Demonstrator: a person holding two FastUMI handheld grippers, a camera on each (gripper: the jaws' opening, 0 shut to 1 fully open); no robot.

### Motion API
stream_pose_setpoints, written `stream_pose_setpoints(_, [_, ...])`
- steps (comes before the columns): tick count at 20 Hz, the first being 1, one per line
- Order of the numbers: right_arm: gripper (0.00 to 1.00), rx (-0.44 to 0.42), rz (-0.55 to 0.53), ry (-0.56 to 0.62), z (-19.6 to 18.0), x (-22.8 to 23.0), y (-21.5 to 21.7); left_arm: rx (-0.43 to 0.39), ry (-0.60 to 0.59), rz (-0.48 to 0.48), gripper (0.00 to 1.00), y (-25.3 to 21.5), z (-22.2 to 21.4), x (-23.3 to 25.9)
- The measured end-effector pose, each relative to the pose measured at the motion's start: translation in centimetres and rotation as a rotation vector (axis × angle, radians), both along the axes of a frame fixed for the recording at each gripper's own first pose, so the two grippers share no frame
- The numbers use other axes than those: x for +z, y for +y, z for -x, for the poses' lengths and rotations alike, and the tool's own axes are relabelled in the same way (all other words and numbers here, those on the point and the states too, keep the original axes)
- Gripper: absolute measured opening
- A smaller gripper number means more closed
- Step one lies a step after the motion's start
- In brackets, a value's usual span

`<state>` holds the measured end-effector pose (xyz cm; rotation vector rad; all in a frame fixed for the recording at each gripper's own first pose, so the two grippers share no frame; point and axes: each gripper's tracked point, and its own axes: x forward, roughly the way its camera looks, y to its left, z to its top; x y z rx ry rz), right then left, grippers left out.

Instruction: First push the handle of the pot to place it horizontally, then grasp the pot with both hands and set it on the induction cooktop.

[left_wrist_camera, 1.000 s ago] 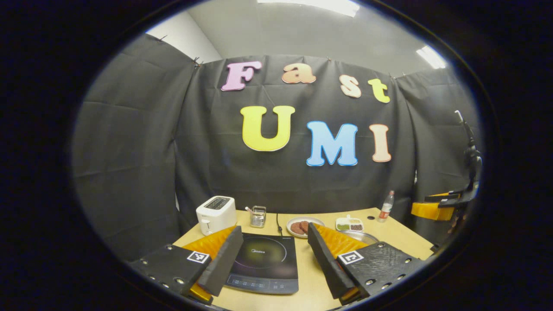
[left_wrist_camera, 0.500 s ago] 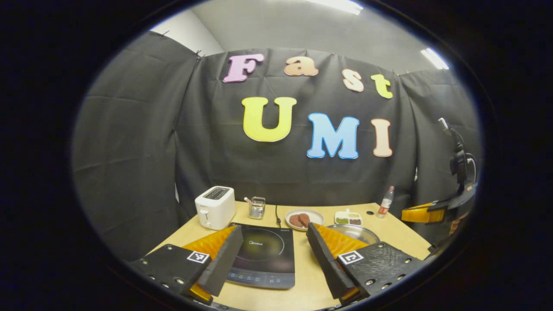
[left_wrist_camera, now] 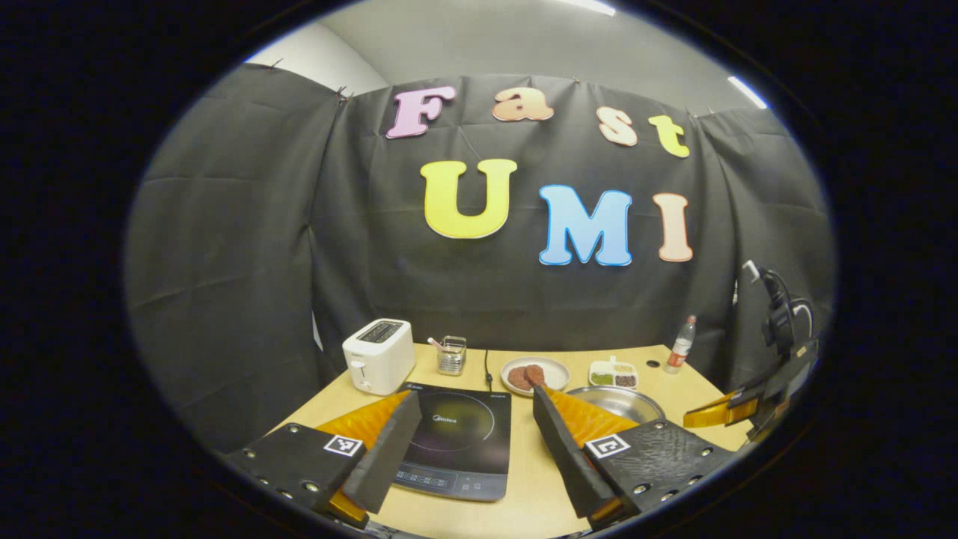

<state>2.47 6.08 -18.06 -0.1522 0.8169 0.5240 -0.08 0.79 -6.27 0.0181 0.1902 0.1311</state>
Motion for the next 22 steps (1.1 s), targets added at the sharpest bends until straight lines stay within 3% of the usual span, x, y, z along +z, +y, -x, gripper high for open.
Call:
stream_pose_setpoints(1, [0.02, 0.015, 0.019, 0.029, 0.0, -1.0, -0.7, 0.010, 0.003, -0.005, 0.88, -0.4, -0.1, -0.1])
stream_pose_setpoints(2, [0.02, 0.029, 0.036, 0.051, 0.0, -2.0, -1.2, 0.018, 0.008, -0.008, 0.92, -0.9, -0.2, -0.1])
stream_pose_setpoints(4, [0.02, 0.048, 0.058, 0.080, -0.3, -3.6, -2.3, 0.034, 0.026, -0.014, 0.88, -2.0, -0.3, -0.3])
stream_pose_setpoints(6, [0.02, 0.062, 0.065, 0.117, -0.6, -5.5, -3.0, 0.050, 0.033, -0.021, 0.92, -3.2, -0.3, -0.3])
stream_pose_setpoints(12, [0.02, 0.113, 0.075, 0.193, -2.3, -10.4, -4.3, 0.098, 0.090, -0.014, 0.88, -6.6, -0.3, -1.4])
stream_pose_setpoints(15, [0.02, 0.144, 0.080, 0.204, -3.3, -12.0, -4.4, 0.142, 0.115, -0.072, 0.92, -7.9, -0.2, -1.4])
stream_pose_setpoints(17, [0.02, 0.164, 0.086, 0.215, -3.6, -13.0, -4.4, 0.158, 0.106, -0.098, 0.87, -9.6, -0.3, -0.8])
stream_pose_setpoints(22, [0.02, 0.211, 0.110, 0.165, -4.6, -13.2, -5.2, 0.155, 0.112, -0.040, 0.92, -13.5, -0.5, -2.0])
